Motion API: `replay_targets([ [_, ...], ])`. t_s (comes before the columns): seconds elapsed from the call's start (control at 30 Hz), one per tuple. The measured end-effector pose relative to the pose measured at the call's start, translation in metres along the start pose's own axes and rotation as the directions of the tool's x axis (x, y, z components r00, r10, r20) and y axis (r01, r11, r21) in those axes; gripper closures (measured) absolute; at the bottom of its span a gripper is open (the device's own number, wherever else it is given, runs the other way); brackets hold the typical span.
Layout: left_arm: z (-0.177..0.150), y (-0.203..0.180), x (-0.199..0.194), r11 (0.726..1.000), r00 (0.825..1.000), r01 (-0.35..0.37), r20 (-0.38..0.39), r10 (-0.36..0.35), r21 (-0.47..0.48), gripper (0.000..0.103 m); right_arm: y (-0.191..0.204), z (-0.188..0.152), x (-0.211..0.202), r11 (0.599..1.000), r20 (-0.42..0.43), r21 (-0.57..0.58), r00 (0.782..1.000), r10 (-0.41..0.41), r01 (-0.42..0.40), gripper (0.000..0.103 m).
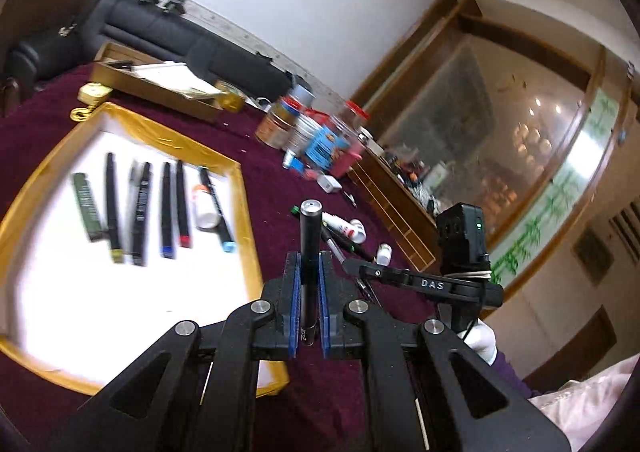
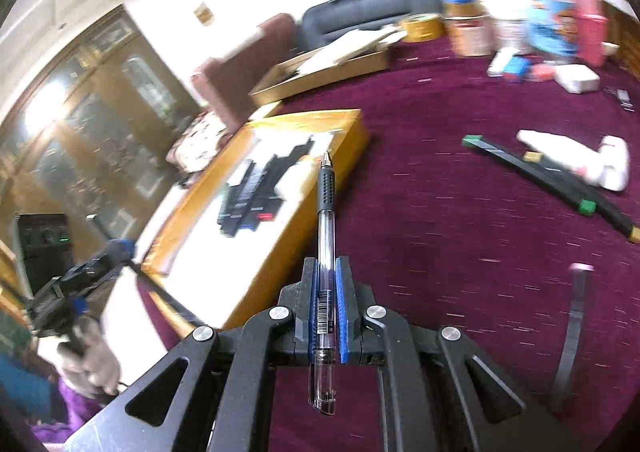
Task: Organize rigid objects
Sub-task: 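Carry both pens over the tray and open both grippers to release them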
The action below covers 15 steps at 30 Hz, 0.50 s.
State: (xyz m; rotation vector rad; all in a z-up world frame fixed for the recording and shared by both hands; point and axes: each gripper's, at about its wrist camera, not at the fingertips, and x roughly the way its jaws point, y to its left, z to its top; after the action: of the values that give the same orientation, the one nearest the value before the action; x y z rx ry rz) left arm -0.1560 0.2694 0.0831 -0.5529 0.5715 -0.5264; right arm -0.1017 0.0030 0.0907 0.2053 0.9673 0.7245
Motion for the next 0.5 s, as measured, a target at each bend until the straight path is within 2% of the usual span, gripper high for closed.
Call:
replay_targets([
  [0.17, 0.009, 0.027, -0.013, 0.997, 0.998, -0.066, 0.001, 0.066, -0.037, 0.097, 0.041, 0.005, 0.046, 0.996, -0.073, 0.001, 0.993, 0.088, -0.088, 0.095],
  [0.3, 0.022, 0.055, -0.020, 0.988, 0.989, -0.144, -0.019, 0.143, -0.058, 0.097, 0.055, 0.010, 0.081, 0.993, -0.111, 0.041, 0.987, 0.118, -0.114, 0.095],
  [0.5, 0.040, 0.105, -0.013, 0.965, 0.967, -0.244, -0.100, 0.235, -0.100, 0.097, 0.067, 0.010, 0.119, 0.988, -0.164, 0.096, 0.977, 0.138, -0.123, 0.095],
])
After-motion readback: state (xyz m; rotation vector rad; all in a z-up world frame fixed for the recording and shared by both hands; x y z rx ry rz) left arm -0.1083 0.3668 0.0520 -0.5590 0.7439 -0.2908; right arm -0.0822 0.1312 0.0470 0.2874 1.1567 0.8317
